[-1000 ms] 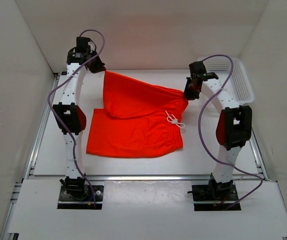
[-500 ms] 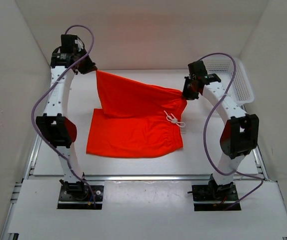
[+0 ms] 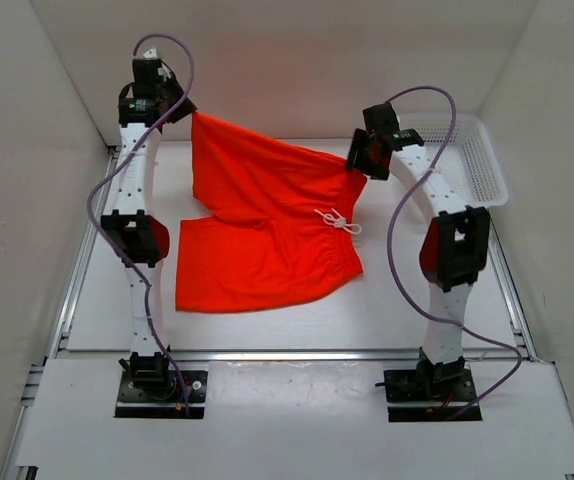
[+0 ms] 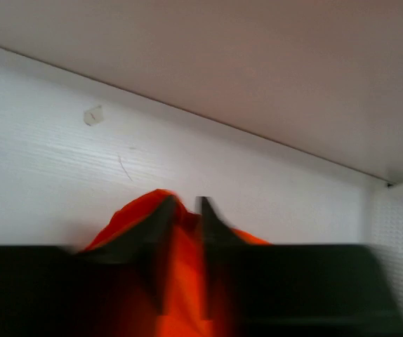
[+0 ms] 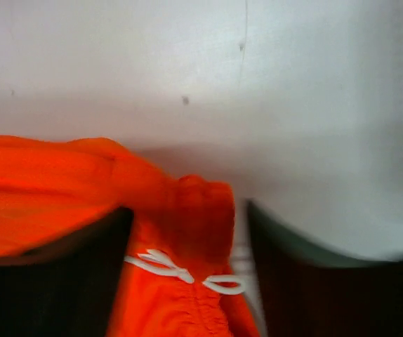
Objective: Fold and stack the shorts
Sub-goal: Flatten the shorts out
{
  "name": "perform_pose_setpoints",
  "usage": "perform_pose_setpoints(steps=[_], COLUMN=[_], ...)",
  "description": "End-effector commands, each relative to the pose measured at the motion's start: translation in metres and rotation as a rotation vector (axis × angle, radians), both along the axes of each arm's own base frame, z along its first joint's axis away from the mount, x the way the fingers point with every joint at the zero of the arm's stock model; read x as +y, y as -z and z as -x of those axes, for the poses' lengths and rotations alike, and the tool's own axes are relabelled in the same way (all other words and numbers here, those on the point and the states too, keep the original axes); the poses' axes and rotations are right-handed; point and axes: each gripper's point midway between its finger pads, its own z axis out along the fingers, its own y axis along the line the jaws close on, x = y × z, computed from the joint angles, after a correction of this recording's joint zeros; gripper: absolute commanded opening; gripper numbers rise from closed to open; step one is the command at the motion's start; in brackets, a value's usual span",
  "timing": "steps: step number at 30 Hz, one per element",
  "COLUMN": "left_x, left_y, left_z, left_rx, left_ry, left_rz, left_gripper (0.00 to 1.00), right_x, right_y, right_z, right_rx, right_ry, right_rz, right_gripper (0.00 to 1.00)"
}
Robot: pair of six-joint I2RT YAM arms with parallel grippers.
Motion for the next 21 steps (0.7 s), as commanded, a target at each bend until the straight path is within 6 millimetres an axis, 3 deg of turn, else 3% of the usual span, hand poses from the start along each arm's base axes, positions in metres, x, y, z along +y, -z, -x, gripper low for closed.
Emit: perform_pose_setpoints(steps=[1, 2, 3, 4, 5, 6, 8, 9, 10, 11, 12, 14, 15, 16, 17, 18, 19, 20, 21], left_x=[0.026, 0.024, 0.024, 0.026, 0.031, 0.033, 0.040, 0.042, 0.047, 0.048, 0.049, 0.049, 0.046, 0.046, 0.045, 0.044, 0.045, 0.044, 0.041], left_y=[0.022, 0.022, 0.018, 0.013, 0.010, -0.013, -0.023, -0.047, -0.054, -0.047, -0.068, -0.068, -0.038, -0.049, -0.039, 0.004, -0.003, 0.014, 0.063], left_z=[-0.036, -0.036, -0.034, -0.032, -0.030, -0.023, -0.015, -0.004, 0.003, 0.008, 0.023, 0.040, 0.050, 0.072, 0.085, 0.102, 0.127, 0.146, 0.173], left_rx=[-0.047, -0.047, -0.050, -0.057, -0.062, -0.100, -0.109, -0.141, -0.145, -0.119, -0.147, -0.119, -0.030, -0.024, 0.015, 0.138, 0.141, 0.197, 0.332], left_ry=[-0.089, -0.079, -0.083, -0.097, -0.113, -0.118, -0.120, -0.129, -0.138, -0.133, -0.139, -0.138, -0.116, -0.115, -0.113, -0.117, -0.133, -0.143, -0.169], left_rz=[-0.021, -0.016, -0.008, -0.014, -0.035, -0.047, -0.067, -0.069, -0.070, -0.081, -0.091, -0.093, -0.098, -0.098, -0.099, -0.088, -0.079, -0.063, -0.031], left_gripper=[0.46, 0.65, 0.77, 1.00, 1.00, 1.00, 1.00, 1.00, 1.00, 1.00, 1.00, 1.00, 0.98, 0.96, 0.93, 0.90, 0.87, 0.84, 0.81], right_x=[-0.017, -0.014, -0.013, -0.008, -0.007, -0.009, -0.008, -0.010, -0.007, -0.006, -0.003, 0.003, 0.007, 0.008, 0.009, 0.009, 0.009, 0.006, 0.006], right_y=[-0.009, -0.014, -0.025, -0.032, -0.035, -0.040, -0.045, -0.048, -0.048, -0.048, -0.060, -0.040, -0.049, -0.044, -0.018, -0.022, -0.014, 0.005, 0.014], right_z=[-0.049, -0.053, -0.054, -0.055, -0.052, -0.045, -0.038, -0.029, -0.022, -0.015, -0.005, 0.020, 0.036, 0.048, 0.070, 0.086, 0.100, 0.123, 0.136], right_rx=[-0.091, -0.100, -0.123, -0.153, -0.167, -0.173, -0.179, -0.175, -0.171, -0.164, -0.175, -0.108, -0.109, -0.085, -0.003, -0.001, 0.032, 0.081, 0.108], right_ry=[0.106, 0.098, 0.066, 0.048, 0.043, 0.043, 0.024, 0.018, 0.002, -0.009, -0.032, -0.069, -0.085, -0.093, -0.097, -0.096, -0.093, -0.076, -0.075], right_rz=[0.046, 0.034, 0.042, 0.041, 0.057, 0.055, 0.048, 0.042, 0.049, 0.040, 0.011, -0.016, -0.038, -0.057, -0.084, -0.112, -0.132, -0.156, -0.177], right_gripper=[0.82, 0.94, 1.00, 1.00, 1.00, 1.00, 1.00, 1.00, 1.00, 1.00, 1.00, 1.00, 0.99, 0.97, 0.97, 0.97, 0.95, 0.93, 0.92])
